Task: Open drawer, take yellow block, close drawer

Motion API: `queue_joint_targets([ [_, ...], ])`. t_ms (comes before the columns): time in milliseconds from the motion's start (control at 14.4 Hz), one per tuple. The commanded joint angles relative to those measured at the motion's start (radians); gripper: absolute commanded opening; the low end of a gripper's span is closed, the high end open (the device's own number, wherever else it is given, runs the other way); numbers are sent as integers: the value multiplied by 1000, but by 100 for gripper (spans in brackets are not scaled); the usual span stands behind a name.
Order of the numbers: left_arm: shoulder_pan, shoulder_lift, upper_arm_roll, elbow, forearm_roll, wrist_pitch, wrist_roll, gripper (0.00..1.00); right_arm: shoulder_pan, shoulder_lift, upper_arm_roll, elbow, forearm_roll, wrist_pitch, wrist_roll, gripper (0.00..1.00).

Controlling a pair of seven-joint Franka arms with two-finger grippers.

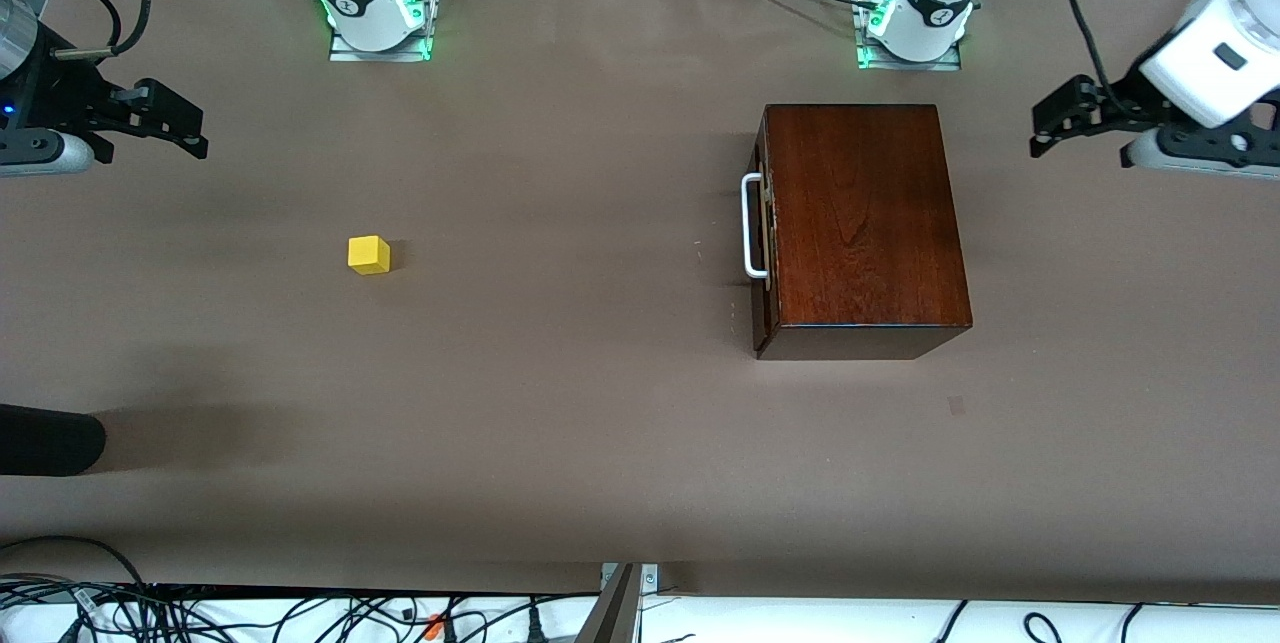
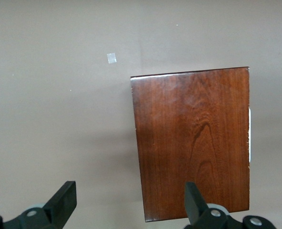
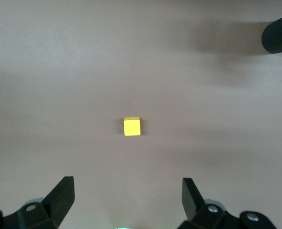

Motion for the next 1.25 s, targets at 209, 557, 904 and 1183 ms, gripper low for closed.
queue_joint_targets([
  [209,-93,-32,138,-35,-19,17,60,100,0,7,2,25,-6,-12,4,100],
  [557,-63,-31,112,-27,-16,14,51,100,0,7,2,25,-7,-12,1,100],
  [904,-48,-31,78,-29,37,-20,59,100,0,7,2,25,-7,-12,-1,100],
  [1183,-48,-31,79,-29,37,-26,60,100,0,9,2,25,-7,-12,-4,100],
])
